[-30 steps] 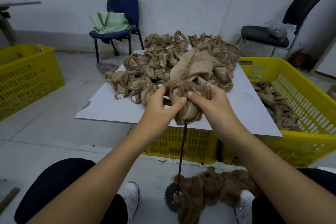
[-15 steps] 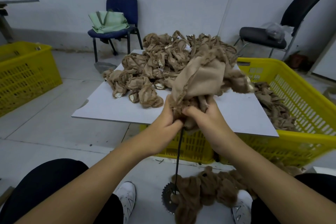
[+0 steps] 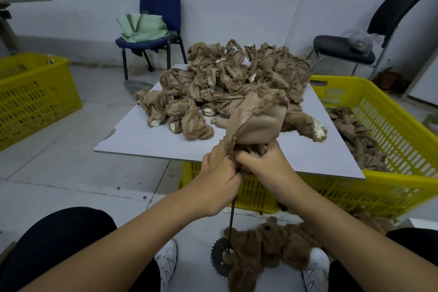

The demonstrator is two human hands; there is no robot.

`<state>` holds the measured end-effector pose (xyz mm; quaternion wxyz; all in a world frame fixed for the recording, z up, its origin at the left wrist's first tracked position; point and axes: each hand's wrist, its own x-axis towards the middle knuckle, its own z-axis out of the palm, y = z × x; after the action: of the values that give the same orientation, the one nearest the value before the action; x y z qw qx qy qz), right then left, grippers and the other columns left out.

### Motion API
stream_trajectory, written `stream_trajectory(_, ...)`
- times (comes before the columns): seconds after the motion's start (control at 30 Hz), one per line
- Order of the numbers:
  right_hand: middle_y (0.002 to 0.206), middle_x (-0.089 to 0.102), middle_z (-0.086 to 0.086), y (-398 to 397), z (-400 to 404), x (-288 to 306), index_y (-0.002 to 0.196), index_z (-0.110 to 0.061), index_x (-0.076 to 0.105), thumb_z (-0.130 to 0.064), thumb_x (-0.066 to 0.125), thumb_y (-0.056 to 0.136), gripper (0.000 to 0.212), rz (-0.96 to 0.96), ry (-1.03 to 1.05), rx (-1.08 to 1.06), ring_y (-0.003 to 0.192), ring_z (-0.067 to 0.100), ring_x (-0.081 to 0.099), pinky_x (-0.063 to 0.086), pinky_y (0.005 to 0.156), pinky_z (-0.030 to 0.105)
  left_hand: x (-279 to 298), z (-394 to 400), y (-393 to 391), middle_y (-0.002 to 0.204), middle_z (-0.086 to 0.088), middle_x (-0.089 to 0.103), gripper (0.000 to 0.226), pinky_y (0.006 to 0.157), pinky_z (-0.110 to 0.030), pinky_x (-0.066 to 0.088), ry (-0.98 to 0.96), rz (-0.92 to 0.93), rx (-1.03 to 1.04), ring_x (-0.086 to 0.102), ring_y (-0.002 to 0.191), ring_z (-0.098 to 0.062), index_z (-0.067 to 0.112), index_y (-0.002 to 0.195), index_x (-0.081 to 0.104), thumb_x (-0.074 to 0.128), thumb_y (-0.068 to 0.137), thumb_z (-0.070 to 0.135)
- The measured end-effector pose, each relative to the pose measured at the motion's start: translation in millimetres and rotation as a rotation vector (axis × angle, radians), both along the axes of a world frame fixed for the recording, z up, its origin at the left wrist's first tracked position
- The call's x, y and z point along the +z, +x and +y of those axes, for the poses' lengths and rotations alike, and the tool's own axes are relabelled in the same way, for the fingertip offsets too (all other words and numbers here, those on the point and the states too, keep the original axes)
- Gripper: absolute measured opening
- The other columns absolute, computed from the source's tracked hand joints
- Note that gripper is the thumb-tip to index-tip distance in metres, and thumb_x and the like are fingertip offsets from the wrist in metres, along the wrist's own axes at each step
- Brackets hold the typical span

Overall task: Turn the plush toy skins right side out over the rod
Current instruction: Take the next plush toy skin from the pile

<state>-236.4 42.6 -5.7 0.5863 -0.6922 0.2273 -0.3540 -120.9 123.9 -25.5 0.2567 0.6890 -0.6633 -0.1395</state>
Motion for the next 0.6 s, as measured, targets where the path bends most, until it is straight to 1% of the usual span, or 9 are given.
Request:
stream_trajectory(0.1,0.060,0.055,0.005,-3,-3,-1,0.068,-0.008,0.058,-0.011,0.068,0.074,0.012,0.066,-0.080,-0.025,0.064,0.010,0.055,0.048,0.061,0.030,8,4,11,0.098,0.011,0.015,0.020,0.099,-0.032,0.014,0.068,-0.194,-0.032,0.016,0.100,-0.008,0.023,0.087,0.043,0.028,0.086,0.036)
stream_trajectory(0.2,0.060,0.060,-0.002,-5,-4,-3,0.071,-0.010,0.064,-0.003,0.068,0.080,0.012,0.092,-0.112,-0.023,0.064,0.006,0.059,0.050,0.061,0.025,22,7,26,0.095,0.012,0.026,0.008,0.089,-0.035,0.020,0.025,-0.336,-0.083,0.027,0.096,-0.010,0.033,0.075,0.037,0.039,0.082,0.036)
stream_trajectory(0.23,0.061,0.063,-0.003,-6,-4,-3,0.073,-0.011,0.066,-0.003,0.070,0.080,0.011,0.098,-0.127,-0.031,0.064,0.006,0.061,0.051,0.060,0.023,28,7,31,0.093,0.014,0.034,0.006,0.085,-0.036,0.026,-0.010,-0.356,-0.062,0.034,0.092,-0.010,0.035,0.076,0.041,0.043,0.082,0.033)
stream_trajectory(0.3,0.068,0.070,-0.006,-3,-3,-2,0.081,-0.015,0.070,-0.005,0.074,0.078,0.011,0.121,-0.167,-0.046,0.071,0.005,0.067,0.053,0.062,0.020,38,6,38,0.088,0.010,0.052,0.010,0.073,-0.037,0.042,-0.119,-0.302,0.075,0.054,0.087,-0.017,0.026,0.085,0.058,0.049,0.086,0.023)
stream_trajectory(0.37,0.073,0.071,-0.018,-1,-3,0,0.089,-0.023,0.067,-0.002,0.077,0.078,0.026,0.115,-0.143,-0.031,0.076,-0.003,0.067,0.052,0.064,0.013,45,4,39,0.089,0.004,0.056,0.019,0.065,-0.035,0.045,-0.394,-0.084,0.183,0.056,0.081,-0.018,0.015,0.097,0.065,0.047,0.090,0.012)
stream_trajectory(0.43,0.079,0.069,-0.027,-1,-2,-4,0.093,-0.037,0.061,0.000,0.078,0.079,0.044,0.099,-0.107,0.003,0.079,-0.012,0.065,0.051,0.069,0.007,53,8,30,0.099,0.002,0.052,0.025,0.073,-0.025,0.042,-0.738,0.094,0.143,0.052,0.088,-0.010,0.008,0.113,0.061,0.048,0.092,0.006)
stream_trajectory(0.5,0.089,0.068,-0.025,-2,0,-9,0.095,-0.045,0.057,-0.003,0.079,0.079,0.050,0.096,-0.100,0.011,0.083,-0.017,0.063,0.049,0.072,0.004,53,10,21,0.116,0.003,0.047,0.033,0.091,-0.024,0.040,-0.914,0.041,0.073,0.048,0.107,-0.007,0.006,0.126,0.054,0.051,0.094,0.013)
stream_trajectory(0.53,0.092,0.066,-0.024,-2,1,-10,0.095,-0.044,0.057,-0.003,0.079,0.079,0.050,0.105,-0.100,0.016,0.082,-0.018,0.062,0.048,0.071,0.004,51,9,18,0.124,0.000,0.047,0.037,0.098,-0.030,0.040,-0.919,-0.017,0.026,0.047,0.118,-0.011,0.007,0.130,0.053,0.052,0.096,0.019)
stream_trajectory(0.6,0.092,0.066,-0.018,1,1,-11,0.096,-0.036,0.059,-0.001,0.078,0.080,0.043,0.160,-0.134,0.024,0.081,-0.015,0.063,0.049,0.070,0.007,48,7,17,0.134,-0.007,0.048,0.041,0.105,-0.045,0.040,-0.811,-0.052,-0.047,0.046,0.130,-0.020,0.008,0.134,0.054,0.053,0.097,0.026)
